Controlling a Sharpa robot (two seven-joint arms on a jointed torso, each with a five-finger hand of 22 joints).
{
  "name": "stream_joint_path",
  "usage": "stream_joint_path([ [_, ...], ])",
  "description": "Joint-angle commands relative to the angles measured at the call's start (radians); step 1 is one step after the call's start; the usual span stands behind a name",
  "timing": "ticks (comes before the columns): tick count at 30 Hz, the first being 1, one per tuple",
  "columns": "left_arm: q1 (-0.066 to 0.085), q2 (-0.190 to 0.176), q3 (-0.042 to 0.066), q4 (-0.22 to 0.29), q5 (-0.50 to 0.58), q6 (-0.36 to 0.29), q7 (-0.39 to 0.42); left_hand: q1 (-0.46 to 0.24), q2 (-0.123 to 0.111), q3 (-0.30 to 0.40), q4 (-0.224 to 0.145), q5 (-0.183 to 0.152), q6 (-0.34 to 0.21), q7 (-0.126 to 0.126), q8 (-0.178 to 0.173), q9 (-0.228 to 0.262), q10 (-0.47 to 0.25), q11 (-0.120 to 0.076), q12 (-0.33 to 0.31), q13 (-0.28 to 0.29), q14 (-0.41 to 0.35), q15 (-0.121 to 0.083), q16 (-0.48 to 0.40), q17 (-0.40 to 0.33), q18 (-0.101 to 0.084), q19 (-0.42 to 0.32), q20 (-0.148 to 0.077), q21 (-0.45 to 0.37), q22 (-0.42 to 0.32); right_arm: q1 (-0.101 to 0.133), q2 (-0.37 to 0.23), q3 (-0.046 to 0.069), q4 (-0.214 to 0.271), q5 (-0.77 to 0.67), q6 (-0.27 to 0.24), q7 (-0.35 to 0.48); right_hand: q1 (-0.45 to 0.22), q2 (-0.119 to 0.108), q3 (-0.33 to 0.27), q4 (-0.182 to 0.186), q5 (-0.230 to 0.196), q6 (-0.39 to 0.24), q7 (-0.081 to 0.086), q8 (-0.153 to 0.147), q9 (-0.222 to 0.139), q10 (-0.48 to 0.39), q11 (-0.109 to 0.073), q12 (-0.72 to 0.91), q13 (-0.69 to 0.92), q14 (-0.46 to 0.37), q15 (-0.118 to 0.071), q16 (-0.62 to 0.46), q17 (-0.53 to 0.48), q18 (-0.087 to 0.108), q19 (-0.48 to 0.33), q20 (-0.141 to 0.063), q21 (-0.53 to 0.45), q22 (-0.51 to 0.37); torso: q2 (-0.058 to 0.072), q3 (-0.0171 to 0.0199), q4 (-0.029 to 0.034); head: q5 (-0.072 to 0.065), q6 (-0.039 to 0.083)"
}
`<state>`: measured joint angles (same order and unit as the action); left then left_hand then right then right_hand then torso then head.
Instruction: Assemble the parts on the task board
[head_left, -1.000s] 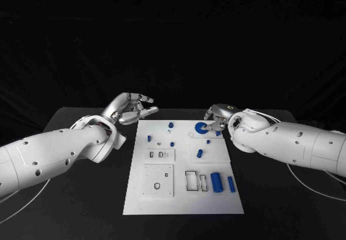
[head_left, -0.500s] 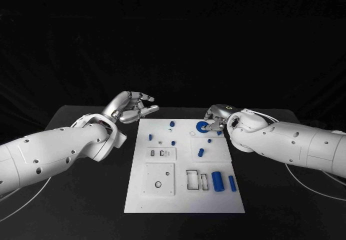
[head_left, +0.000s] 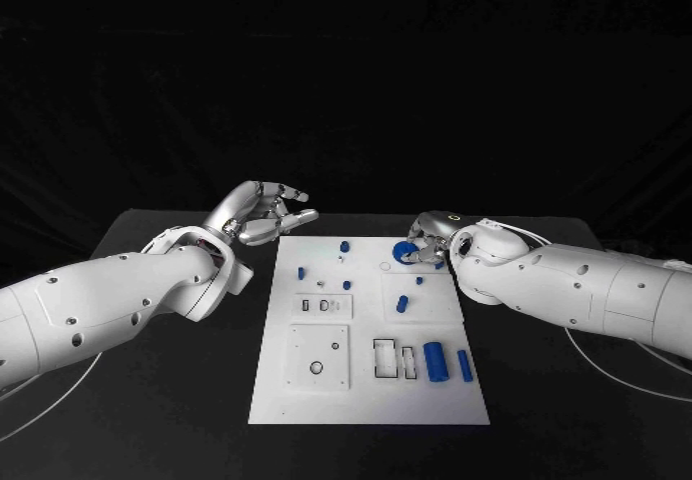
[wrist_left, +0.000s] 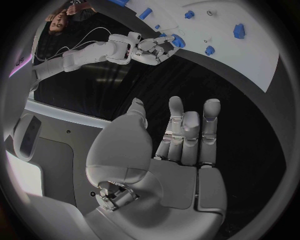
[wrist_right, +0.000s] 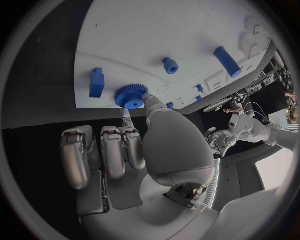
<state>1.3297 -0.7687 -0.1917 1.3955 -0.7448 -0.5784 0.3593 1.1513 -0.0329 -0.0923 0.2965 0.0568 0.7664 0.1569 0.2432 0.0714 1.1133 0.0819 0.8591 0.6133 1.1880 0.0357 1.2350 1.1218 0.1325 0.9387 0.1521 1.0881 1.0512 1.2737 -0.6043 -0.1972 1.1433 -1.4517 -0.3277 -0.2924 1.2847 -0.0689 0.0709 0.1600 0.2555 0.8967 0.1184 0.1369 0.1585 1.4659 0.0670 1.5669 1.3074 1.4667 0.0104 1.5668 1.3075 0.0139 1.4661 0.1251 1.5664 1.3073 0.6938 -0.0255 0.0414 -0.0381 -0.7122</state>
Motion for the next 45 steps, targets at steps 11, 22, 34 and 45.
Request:
stream_joint_path([
  [11, 0.001, 0.000, 0.001, 0.003, -0.002, 0.005, 0.010, 0.001, 0.005, 0.001, -0.005, -0.006, 0.007, -0.002, -0.002, -0.001, 0.003, -0.001, -0.005, -0.001, -0.006, -0.001, -0.003, 0.001, 0.006, -0.008, 0.000, -0.006, 0.001, -0.004, 0.010, 0.000, -0.008, -0.020, 0.033, -0.031, 0.008, 0.011, 0.024, -0.008, 0.004, 0.033, -0.004, 0.001, 0.006, 0.105, -0.007, 0.004, 0.263, 0.104, -0.006, 0.004, 0.263, -0.014, 0.105, -0.008, 0.004, 0.263, 0.000, -0.0002, 0.0006, -0.001, -0.003],
  [22, 0.001, 0.000, 0.001, 0.003, -0.002, 0.005, 0.011, 0.002, 0.006, -0.001, -0.004, -0.006, 0.008, -0.002, -0.004, -0.001, 0.003, 0.000, -0.006, -0.002, -0.007, -0.001, -0.004, 0.000, 0.007, -0.008, 0.001, -0.008, 0.002, -0.005, 0.010, 0.000, -0.004, -0.029, 0.035, -0.037, 0.033, 0.016, 0.059, -0.039, 0.025, 0.072, -0.005, 0.002, 0.008, 0.105, -0.010, 0.004, 0.263, 0.104, -0.010, 0.004, 0.263, -0.014, 0.105, -0.012, 0.004, 0.263, 0.000, 0.0006, 0.0010, 0.000, -0.004],
  [34, 0.001, 0.000, 0.001, 0.004, -0.002, 0.004, 0.012, 0.002, 0.006, -0.001, -0.004, -0.006, 0.008, -0.002, -0.004, -0.001, 0.003, 0.000, -0.006, -0.002, -0.007, -0.001, -0.004, 0.000, 0.007, -0.008, 0.001, -0.008, 0.002, -0.007, 0.005, 0.000, 0.010, -0.031, -0.003, -0.015, 0.059, 0.025, 0.106, -0.076, 0.055, 0.143, -0.005, 0.013, 0.015, 0.105, -0.010, 0.004, 0.263, 0.104, -0.010, 0.004, 0.263, -0.014, 0.105, -0.013, 0.004, 0.263, 0.000, 0.0004, 0.0005, 0.001, -0.004],
  [45, 0.001, -0.002, 0.001, 0.005, -0.002, 0.004, 0.011, 0.002, 0.006, -0.001, -0.004, -0.006, 0.008, -0.002, -0.004, -0.001, 0.003, 0.000, -0.006, -0.002, -0.007, -0.001, -0.004, 0.000, 0.007, -0.008, 0.001, -0.008, 0.002, -0.008, -0.012, 0.002, 0.049, 0.035, -0.113, 0.043, 0.071, 0.023, 0.127, -0.098, 0.071, 0.174, -0.001, 0.012, 0.016, 0.105, -0.007, 0.004, 0.263, 0.104, -0.010, 0.004, 0.263, -0.014, 0.105, -0.013, 0.004, 0.263, 0.001, 0.0000, 0.0013, 0.007, -0.004],
])
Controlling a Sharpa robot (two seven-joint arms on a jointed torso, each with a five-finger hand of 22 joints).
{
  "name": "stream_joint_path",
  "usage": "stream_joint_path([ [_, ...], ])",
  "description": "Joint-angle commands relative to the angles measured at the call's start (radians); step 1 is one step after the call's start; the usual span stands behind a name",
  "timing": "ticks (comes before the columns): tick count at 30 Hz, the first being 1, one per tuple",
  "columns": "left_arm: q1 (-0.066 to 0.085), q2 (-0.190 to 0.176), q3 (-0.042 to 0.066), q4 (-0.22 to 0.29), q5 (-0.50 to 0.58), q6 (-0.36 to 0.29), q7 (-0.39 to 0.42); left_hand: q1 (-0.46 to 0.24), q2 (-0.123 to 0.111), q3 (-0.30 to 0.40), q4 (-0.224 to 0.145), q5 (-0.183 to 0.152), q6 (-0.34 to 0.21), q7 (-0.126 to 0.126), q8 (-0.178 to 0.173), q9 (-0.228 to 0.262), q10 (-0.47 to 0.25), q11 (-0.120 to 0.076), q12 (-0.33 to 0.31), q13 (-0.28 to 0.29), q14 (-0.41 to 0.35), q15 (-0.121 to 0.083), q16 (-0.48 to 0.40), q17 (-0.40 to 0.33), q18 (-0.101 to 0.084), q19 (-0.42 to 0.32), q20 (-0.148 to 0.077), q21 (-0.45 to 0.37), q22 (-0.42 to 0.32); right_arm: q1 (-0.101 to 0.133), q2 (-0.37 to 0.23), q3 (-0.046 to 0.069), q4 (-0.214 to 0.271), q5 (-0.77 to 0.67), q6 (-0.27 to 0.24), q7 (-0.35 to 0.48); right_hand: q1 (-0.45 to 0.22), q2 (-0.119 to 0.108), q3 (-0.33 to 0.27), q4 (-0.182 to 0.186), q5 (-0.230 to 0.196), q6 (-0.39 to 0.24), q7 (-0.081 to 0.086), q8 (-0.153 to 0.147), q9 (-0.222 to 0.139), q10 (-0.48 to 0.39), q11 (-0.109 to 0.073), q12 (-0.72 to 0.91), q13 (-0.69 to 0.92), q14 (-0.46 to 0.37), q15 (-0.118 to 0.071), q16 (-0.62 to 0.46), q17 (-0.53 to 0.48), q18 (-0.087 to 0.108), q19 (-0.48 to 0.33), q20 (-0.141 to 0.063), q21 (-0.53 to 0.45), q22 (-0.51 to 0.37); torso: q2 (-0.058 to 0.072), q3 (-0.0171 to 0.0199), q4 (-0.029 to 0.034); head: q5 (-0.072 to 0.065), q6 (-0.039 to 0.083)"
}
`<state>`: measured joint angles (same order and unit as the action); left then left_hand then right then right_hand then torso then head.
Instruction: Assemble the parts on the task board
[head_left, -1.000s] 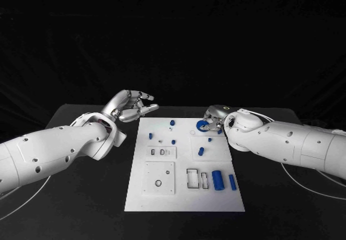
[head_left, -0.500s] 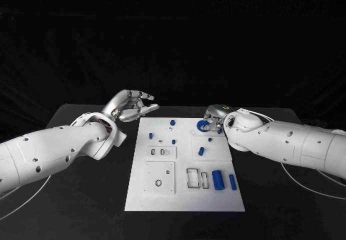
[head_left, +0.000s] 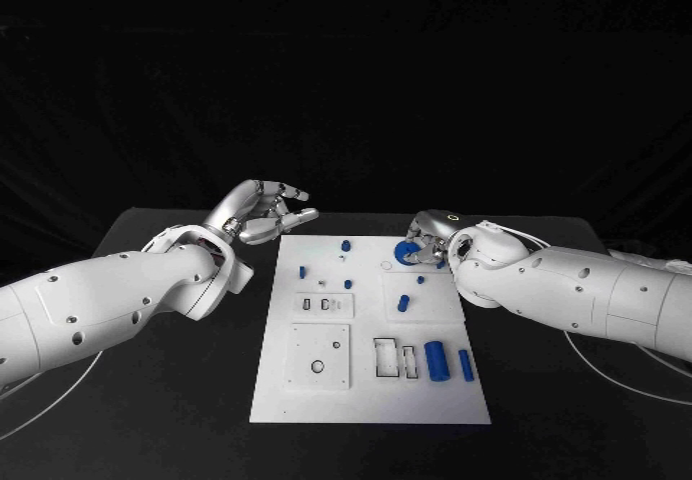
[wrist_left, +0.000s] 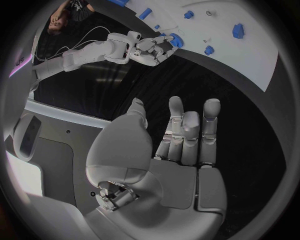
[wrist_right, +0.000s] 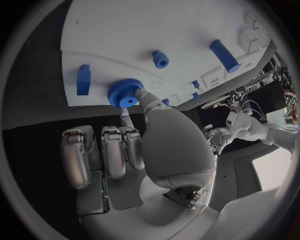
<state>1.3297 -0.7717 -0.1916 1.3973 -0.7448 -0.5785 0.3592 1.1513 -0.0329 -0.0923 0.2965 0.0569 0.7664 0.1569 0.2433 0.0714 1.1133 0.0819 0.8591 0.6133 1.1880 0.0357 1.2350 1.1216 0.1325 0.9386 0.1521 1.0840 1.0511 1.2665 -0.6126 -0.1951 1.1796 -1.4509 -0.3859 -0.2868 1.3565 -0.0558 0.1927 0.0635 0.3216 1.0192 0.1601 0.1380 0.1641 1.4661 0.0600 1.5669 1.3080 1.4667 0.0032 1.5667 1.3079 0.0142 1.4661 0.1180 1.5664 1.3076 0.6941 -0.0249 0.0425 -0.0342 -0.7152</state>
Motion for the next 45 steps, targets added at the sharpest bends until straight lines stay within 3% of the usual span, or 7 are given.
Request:
stream_joint_path([
  [1, 0.001, 0.000, 0.001, 0.004, -0.002, 0.004, 0.011, 0.002, 0.006, -0.001, -0.004, -0.006, 0.008, -0.002, -0.004, -0.001, 0.003, 0.000, -0.006, -0.002, -0.007, -0.001, -0.004, 0.001, 0.006, -0.008, 0.001, -0.004, 0.002, 0.000, -0.006, 0.000, 0.018, 0.038, -0.059, 0.041, -0.001, 0.009, 0.006, -0.002, 0.005, 0.052, -0.042, 0.011, 0.011, 0.105, 0.000, 0.004, 0.263, 0.104, -0.003, 0.004, 0.263, -0.014, 0.105, -0.006, 0.004, 0.263, 0.000, -0.0006, -0.0001, 0.004, -0.001],
  [4, 0.001, -0.001, 0.001, 0.004, -0.002, 0.004, 0.011, 0.002, 0.006, -0.001, -0.004, -0.006, 0.008, -0.002, -0.004, -0.001, 0.003, 0.000, -0.006, -0.002, -0.007, -0.001, -0.004, 0.001, 0.006, -0.008, 0.001, -0.004, 0.002, 0.006, -0.011, 0.001, 0.040, 0.052, -0.074, 0.050, -0.001, 0.008, 0.007, -0.004, 0.004, 0.057, -0.042, 0.011, 0.011, 0.105, 0.001, 0.004, 0.263, 0.104, -0.002, 0.004, 0.263, -0.014, 0.105, -0.006, 0.004, 0.263, 0.000, -0.0002, -0.0025, 0.006, -0.002],
  [14, 0.001, 0.004, 0.001, 0.001, -0.002, 0.005, 0.013, 0.002, 0.006, -0.001, -0.004, -0.006, 0.008, -0.002, -0.004, -0.001, 0.003, 0.000, -0.006, -0.002, -0.007, -0.001, -0.004, 0.001, 0.006, -0.008, 0.001, -0.004, 0.002, 0.033, -0.005, 0.005, 0.104, 0.077, -0.116, 0.084, -0.001, 0.008, 0.008, -0.005, 0.002, 0.060, -0.042, 0.011, 0.011, 0.105, 0.001, 0.004, 0.263, 0.104, -0.002, 0.004, 0.263, -0.014, 0.105, -0.005, 0.004, 0.263, 0.000, 0.0003, 0.0000, 0.004, -0.001],
  [23, 0.001, 0.008, 0.001, -0.002, -0.002, 0.006, 0.014, 0.002, 0.006, -0.001, -0.004, -0.006, 0.008, -0.002, -0.004, -0.001, 0.003, 0.000, -0.006, -0.002, -0.007, -0.001, -0.004, 0.001, 0.006, -0.008, 0.001, -0.004, 0.002, 0.040, 0.044, 0.007, 0.125, 0.085, -0.080, 0.097, -0.002, 0.008, 0.008, -0.005, 0.001, 0.062, -0.041, 0.010, 0.011, 0.105, 0.002, 0.004, 0.263, 0.104, -0.002, 0.004, 0.263, -0.014, 0.105, -0.005, 0.004, 0.263, 0.000, -0.0012, 0.0011, 0.001, -0.001],
  [30, 0.001, 0.011, 0.001, -0.005, -0.002, 0.006, 0.014, 0.003, 0.008, -0.003, -0.004, -0.006, 0.009, -0.002, -0.006, -0.001, 0.003, 0.000, -0.006, -0.002, -0.007, -0.001, -0.004, 0.001, 0.007, -0.009, 0.001, -0.006, 0.001, 0.039, 0.081, 0.007, 0.107, 0.085, -0.058, 0.102, -0.003, 0.008, 0.009, -0.005, 0.000, 0.062, -0.040, 0.009, 0.011, 0.105, 0.002, 0.004, 0.263, 0.104, -0.002, 0.004, 0.263, -0.014, 0.105, -0.005, 0.004, 0.263, 0.001, -0.0009, 0.0014, -0.002, -0.001],
  [40, 0.001, 0.007, 0.001, 0.004, -0.002, 0.004, 0.014, 0.004, 0.010, -0.003, -0.004, -0.006, 0.009, -0.002, -0.007, -0.001, 0.004, 0.000, -0.007, -0.002, -0.007, -0.001, -0.004, 0.002, 0.007, -0.008, 0.001, -0.006, 0.002, 0.024, 0.130, 0.007, 0.055, 0.100, -0.045, 0.108, -0.005, 0.009, 0.010, -0.005, 0.000, 0.062, -0.039, 0.008, 0.010, 0.105, 0.003, 0.004, 0.263, 0.104, -0.001, 0.004, 0.263, -0.014, 0.105, -0.005, 0.004, 0.263, 0.004, -0.0003, 0.0000, 0.005, 0.000],
  [45, 0.001, 0.004, 0.001, 0.005, -0.002, 0.003, 0.012, 0.004, 0.010, -0.003, -0.004, -0.006, 0.009, -0.002, -0.007, -0.001, 0.004, 0.000, -0.007, -0.002, -0.007, -0.001, -0.004, 0.002, 0.007, -0.008, 0.001, -0.006, 0.002, 0.018, 0.150, 0.007, 0.027, 0.093, -0.034, 0.106, -0.005, 0.010, 0.011, -0.005, -0.001, 0.061, -0.038, 0.006, 0.009, 0.105, 0.003, 0.004, 0.263, 0.104, -0.001, 0.004, 0.263, -0.014, 0.105, -0.005, 0.004, 0.263, 0.004, -0.0021, 0.0015, 0.004, -0.004],
])
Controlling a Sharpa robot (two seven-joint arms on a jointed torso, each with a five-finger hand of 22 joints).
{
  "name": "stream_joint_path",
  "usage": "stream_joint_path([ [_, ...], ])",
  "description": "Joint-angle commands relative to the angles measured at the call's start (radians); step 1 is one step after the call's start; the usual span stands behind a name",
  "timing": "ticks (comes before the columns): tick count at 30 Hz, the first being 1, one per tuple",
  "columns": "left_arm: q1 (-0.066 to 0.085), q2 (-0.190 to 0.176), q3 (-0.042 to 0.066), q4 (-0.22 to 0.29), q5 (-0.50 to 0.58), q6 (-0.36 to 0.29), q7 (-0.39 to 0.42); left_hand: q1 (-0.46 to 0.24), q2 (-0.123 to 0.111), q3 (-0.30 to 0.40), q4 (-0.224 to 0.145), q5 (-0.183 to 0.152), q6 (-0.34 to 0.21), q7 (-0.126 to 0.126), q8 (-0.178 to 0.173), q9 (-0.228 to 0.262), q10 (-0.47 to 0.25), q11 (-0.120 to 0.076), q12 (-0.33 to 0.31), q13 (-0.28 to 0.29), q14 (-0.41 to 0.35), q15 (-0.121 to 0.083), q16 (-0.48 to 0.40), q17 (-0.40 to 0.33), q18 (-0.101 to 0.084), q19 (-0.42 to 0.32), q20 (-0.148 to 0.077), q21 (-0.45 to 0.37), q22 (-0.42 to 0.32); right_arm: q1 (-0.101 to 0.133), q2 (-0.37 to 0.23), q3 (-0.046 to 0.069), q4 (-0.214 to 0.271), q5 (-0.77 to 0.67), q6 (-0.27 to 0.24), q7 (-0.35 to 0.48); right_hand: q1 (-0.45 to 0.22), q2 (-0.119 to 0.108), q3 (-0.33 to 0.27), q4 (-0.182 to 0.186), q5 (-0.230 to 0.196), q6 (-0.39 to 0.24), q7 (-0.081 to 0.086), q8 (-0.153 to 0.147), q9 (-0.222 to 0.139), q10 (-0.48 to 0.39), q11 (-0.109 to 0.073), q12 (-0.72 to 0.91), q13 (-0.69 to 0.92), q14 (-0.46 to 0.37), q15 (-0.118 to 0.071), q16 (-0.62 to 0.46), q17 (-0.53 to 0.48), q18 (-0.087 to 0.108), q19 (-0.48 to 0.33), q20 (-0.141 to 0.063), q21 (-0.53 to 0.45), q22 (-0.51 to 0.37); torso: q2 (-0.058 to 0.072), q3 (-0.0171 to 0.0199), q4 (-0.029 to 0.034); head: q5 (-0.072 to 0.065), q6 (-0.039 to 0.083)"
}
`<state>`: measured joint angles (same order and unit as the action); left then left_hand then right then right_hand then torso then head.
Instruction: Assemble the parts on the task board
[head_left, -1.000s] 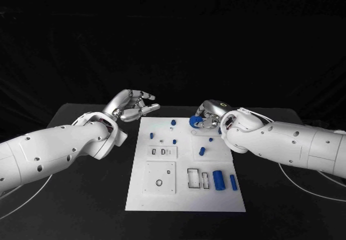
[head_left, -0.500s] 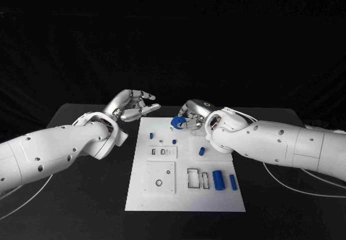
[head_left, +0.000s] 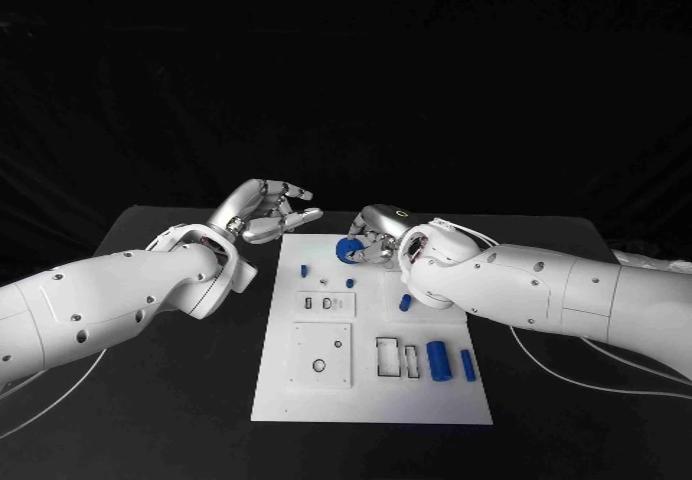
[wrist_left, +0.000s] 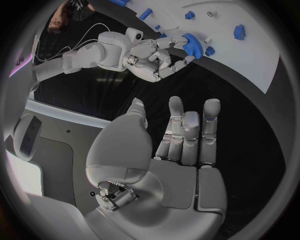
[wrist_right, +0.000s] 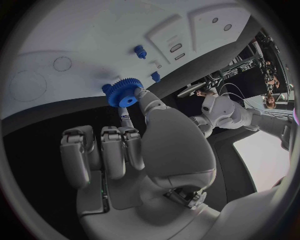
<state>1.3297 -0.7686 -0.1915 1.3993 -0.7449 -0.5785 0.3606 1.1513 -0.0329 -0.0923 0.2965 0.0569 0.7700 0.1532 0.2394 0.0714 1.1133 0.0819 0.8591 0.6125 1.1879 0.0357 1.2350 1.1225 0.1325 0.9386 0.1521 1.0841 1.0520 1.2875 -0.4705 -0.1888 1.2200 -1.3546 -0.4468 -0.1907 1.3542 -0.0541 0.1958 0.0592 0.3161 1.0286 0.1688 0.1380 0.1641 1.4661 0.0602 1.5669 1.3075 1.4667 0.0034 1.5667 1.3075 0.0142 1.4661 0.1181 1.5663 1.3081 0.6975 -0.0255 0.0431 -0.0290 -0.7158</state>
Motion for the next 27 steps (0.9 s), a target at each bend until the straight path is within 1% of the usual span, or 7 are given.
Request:
stream_joint_path([
  [1, 0.002, 0.001, 0.001, 0.004, -0.002, 0.002, 0.011, 0.004, 0.010, -0.003, -0.004, -0.006, 0.005, 0.001, -0.003, -0.001, 0.004, 0.000, -0.007, -0.001, -0.007, -0.001, -0.004, 0.001, 0.007, -0.008, 0.001, -0.006, 0.001, -0.004, 0.012, 0.000, -0.021, -0.005, 0.028, 0.009, -0.003, 0.008, 0.008, 0.000, 0.005, 0.052, -0.047, 0.006, 0.009, 0.105, 0.003, 0.004, 0.263, 0.104, -0.001, 0.004, 0.263, -0.014, 0.105, -0.005, 0.004, 0.263, 0.001, -0.0012, 0.0010, -0.001, -0.004],
  [4, 0.002, 0.001, 0.001, 0.006, -0.002, 0.002, 0.011, 0.004, 0.010, -0.003, -0.004, -0.006, 0.005, 0.001, -0.003, -0.001, 0.004, 0.000, -0.007, -0.001, -0.007, -0.001, -0.004, 0.001, 0.007, -0.008, 0.001, -0.006, 0.001, -0.008, 0.022, 0.000, -0.039, -0.008, 0.031, 0.009, -0.003, 0.008, 0.008, 0.000, 0.005, 0.052, -0.047, 0.006, 0.009, 0.105, 0.003, 0.004, 0.263, 0.104, -0.001, 0.004, 0.263, -0.014, 0.105, -0.005, 0.004, 0.263, 0.002, -0.0004, 0.0010, 0.001, -0.003],
  [6, 0.002, 0.000, 0.001, 0.008, -0.002, 0.002, 0.011, 0.005, 0.011, -0.004, -0.004, -0.006, 0.006, 0.001, -0.004, -0.001, 0.004, 0.000, -0.007, -0.001, -0.007, -0.001, -0.004, 0.001, 0.006, -0.007, 0.001, -0.006, 0.002, -0.012, 0.029, 0.000, -0.052, -0.010, 0.032, 0.010, -0.003, 0.008, 0.008, 0.000, 0.005, 0.052, -0.047, 0.006, 0.009, 0.105, 0.003, 0.004, 0.263, 0.104, -0.001, 0.004, 0.263, -0.014, 0.105, -0.005, 0.004, 0.263, 0.002, 0.0003, -0.0002, 0.003, -0.004],
  [11, 0.002, -0.001, 0.001, 0.009, -0.002, 0.001, 0.010, 0.005, 0.011, -0.004, -0.004, -0.006, 0.006, 0.001, -0.004, -0.001, 0.004, 0.000, -0.007, -0.001, -0.007, -0.001, -0.004, 0.001, 0.006, -0.007, 0.001, -0.006, 0.002, -0.018, 0.043, 0.000, -0.074, -0.020, 0.030, 0.012, -0.004, 0.008, 0.009, -0.001, 0.004, 0.051, -0.046, 0.004, 0.009, 0.105, 0.004, 0.004, 0.263, 0.104, -0.001, 0.004, 0.263, -0.014, 0.105, -0.005, 0.004, 0.263, 0.001, 0.0000, 0.0001, 0.003, -0.006],
  [21, 0.002, -0.002, 0.001, 0.009, -0.002, 0.001, 0.009, 0.005, 0.011, -0.004, -0.004, -0.006, 0.006, 0.001, -0.004, -0.001, 0.004, 0.000, -0.007, -0.001, -0.007, -0.001, -0.004, 0.001, 0.006, -0.007, 0.001, -0.006, 0.002, -0.021, 0.060, 0.000, -0.095, -0.028, 0.035, 0.013, -0.005, 0.009, 0.010, -0.001, 0.003, 0.050, -0.046, 0.002, 0.008, 0.105, 0.005, 0.004, 0.263, 0.104, 0.000, 0.004, 0.263, -0.014, 0.105, -0.004, 0.004, 0.263, 0.000, -0.0008, -0.0002, 0.002, -0.007],
  [27, 0.002, -0.002, 0.001, 0.009, -0.002, 0.000, 0.010, 0.005, 0.011, -0.004, -0.004, -0.006, 0.006, 0.001, -0.004, -0.001, 0.004, 0.000, -0.007, -0.001, -0.007, -0.001, -0.004, 0.001, 0.006, -0.007, 0.001, -0.006, 0.002, -0.022, 0.071, 0.000, -0.103, -0.029, 0.043, 0.014, -0.006, 0.009, 0.010, -0.001, 0.001, 0.050, -0.045, 0.001, 0.008, 0.105, 0.005, 0.004, 0.263, 0.104, 0.000, 0.004, 0.263, -0.014, 0.105, -0.004, 0.004, 0.263, 0.000, -0.0004, 0.0005, 0.001, -0.007],
])
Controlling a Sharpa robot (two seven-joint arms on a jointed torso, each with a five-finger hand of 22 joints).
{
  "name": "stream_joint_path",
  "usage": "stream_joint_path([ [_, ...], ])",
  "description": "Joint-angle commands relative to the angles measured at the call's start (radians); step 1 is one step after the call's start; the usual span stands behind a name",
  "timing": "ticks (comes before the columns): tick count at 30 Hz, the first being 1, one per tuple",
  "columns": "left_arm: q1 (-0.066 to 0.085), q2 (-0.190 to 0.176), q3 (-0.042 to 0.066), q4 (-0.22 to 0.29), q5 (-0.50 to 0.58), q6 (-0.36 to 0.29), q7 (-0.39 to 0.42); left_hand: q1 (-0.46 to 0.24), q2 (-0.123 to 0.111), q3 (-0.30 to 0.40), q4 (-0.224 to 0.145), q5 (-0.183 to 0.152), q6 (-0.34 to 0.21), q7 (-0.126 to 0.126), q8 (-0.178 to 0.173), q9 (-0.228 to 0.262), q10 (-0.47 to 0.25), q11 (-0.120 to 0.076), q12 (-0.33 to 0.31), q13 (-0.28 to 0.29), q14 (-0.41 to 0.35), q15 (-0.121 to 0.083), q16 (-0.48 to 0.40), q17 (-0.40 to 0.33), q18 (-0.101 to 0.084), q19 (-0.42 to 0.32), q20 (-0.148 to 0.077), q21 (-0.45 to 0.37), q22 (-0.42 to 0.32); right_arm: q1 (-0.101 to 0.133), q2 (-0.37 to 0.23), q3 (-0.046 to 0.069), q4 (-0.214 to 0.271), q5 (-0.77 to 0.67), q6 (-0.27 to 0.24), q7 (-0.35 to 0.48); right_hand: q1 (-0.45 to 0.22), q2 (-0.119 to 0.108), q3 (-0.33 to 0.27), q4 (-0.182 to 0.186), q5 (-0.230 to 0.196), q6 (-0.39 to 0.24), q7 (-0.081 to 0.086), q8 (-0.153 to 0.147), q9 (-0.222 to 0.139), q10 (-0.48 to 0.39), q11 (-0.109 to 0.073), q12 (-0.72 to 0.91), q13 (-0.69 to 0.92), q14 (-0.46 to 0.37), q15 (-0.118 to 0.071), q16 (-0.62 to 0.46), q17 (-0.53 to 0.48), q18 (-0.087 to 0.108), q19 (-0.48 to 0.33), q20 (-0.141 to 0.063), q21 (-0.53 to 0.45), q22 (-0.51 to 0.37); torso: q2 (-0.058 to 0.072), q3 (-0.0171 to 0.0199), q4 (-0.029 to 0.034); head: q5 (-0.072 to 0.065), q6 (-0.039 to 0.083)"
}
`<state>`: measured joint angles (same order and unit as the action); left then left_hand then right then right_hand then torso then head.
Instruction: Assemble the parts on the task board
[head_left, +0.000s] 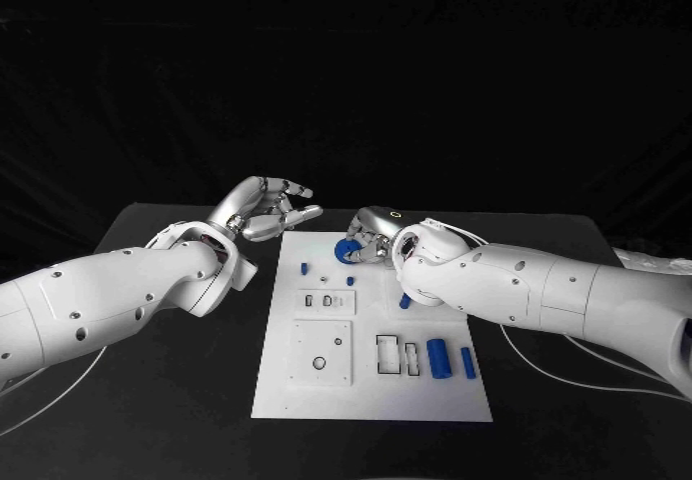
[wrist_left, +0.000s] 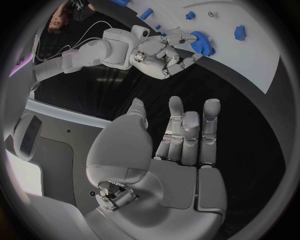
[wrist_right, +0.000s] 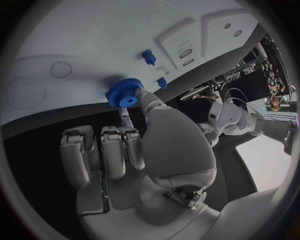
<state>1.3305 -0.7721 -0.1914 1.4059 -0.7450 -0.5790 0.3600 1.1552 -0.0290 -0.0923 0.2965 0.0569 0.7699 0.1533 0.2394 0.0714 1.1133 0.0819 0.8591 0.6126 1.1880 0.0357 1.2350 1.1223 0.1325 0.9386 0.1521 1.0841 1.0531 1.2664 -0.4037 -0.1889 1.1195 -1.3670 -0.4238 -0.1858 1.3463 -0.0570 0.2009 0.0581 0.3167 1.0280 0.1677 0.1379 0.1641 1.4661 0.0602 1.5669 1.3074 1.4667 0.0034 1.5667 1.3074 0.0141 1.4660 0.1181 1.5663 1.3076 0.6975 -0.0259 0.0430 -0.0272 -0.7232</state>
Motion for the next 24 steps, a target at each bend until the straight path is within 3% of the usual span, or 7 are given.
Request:
stream_joint_path([
  [1, 0.001, 0.001, 0.001, 0.003, -0.002, 0.001, 0.010, 0.001, 0.007, -0.004, -0.004, -0.006, 0.006, 0.001, -0.004, -0.001, 0.004, 0.000, -0.007, -0.001, -0.007, -0.001, -0.004, 0.002, 0.006, -0.007, 0.001, -0.006, 0.001, -0.001, 0.006, 0.000, -0.003, -0.016, 0.021, 0.009, 0.001, 0.012, 0.006, 0.000, -0.001, 0.050, -0.044, 0.000, 0.007, 0.105, 0.005, 0.004, 0.263, 0.104, 0.000, 0.004, 0.263, -0.014, 0.105, -0.004, 0.004, 0.263, 0.000, 0.0000, 0.0007, -0.001, 0.000],
  [11, 0.002, 0.000, 0.001, 0.002, -0.002, 0.001, 0.009, 0.001, 0.007, -0.004, -0.004, -0.006, 0.006, 0.001, -0.004, -0.001, 0.004, 0.000, -0.007, -0.001, -0.007, -0.001, -0.004, 0.002, 0.006, -0.007, 0.001, -0.006, 0.001, -0.002, 0.017, 0.000, -0.015, -0.016, 0.045, 0.004, -0.003, 0.012, 0.007, 0.001, -0.006, 0.049, -0.043, -0.004, 0.006, 0.105, 0.007, 0.004, 0.263, 0.104, 0.001, 0.004, 0.263, -0.014, 0.105, -0.003, 0.004, 0.263, 0.000, -0.0007, -0.0025, -0.004, 0.005],
  [19, 0.002, 0.001, 0.001, 0.003, -0.002, 0.001, 0.009, 0.001, 0.007, -0.004, -0.004, -0.006, 0.006, 0.001, -0.004, -0.001, 0.004, 0.000, -0.007, -0.001, -0.007, -0.001, -0.004, 0.002, 0.006, -0.007, 0.001, -0.006, 0.001, -0.003, 0.021, 0.000, -0.019, -0.017, 0.059, -0.002, -0.007, 0.011, 0.007, 0.001, -0.013, 0.047, -0.041, -0.010, 0.004, 0.105, 0.008, 0.004, 0.263, 0.104, 0.002, 0.004, 0.263, -0.014, 0.105, -0.002, 0.004, 0.263, 0.001, 0.0003, -0.0001, -0.006, 0.003],
  [24, 0.002, 0.000, 0.001, 0.003, -0.002, 0.001, 0.009, 0.001, 0.007, -0.004, -0.004, -0.006, 0.006, 0.001, -0.004, -0.001, 0.004, 0.000, -0.007, -0.001, -0.007, -0.001, -0.004, 0.002, 0.006, -0.007, 0.001, -0.006, 0.001, -0.003, 0.023, 0.000, -0.021, -0.017, 0.065, -0.006, -0.013, 0.008, 0.011, 0.000, -0.023, 0.026, -0.039, -0.031, -0.005, 0.105, 0.011, 0.004, 0.263, 0.104, 0.005, 0.004, 0.263, -0.014, 0.105, 0.001, 0.004, 0.263, 0.000, 0.0006, -0.0003, -0.004, 0.004],
])
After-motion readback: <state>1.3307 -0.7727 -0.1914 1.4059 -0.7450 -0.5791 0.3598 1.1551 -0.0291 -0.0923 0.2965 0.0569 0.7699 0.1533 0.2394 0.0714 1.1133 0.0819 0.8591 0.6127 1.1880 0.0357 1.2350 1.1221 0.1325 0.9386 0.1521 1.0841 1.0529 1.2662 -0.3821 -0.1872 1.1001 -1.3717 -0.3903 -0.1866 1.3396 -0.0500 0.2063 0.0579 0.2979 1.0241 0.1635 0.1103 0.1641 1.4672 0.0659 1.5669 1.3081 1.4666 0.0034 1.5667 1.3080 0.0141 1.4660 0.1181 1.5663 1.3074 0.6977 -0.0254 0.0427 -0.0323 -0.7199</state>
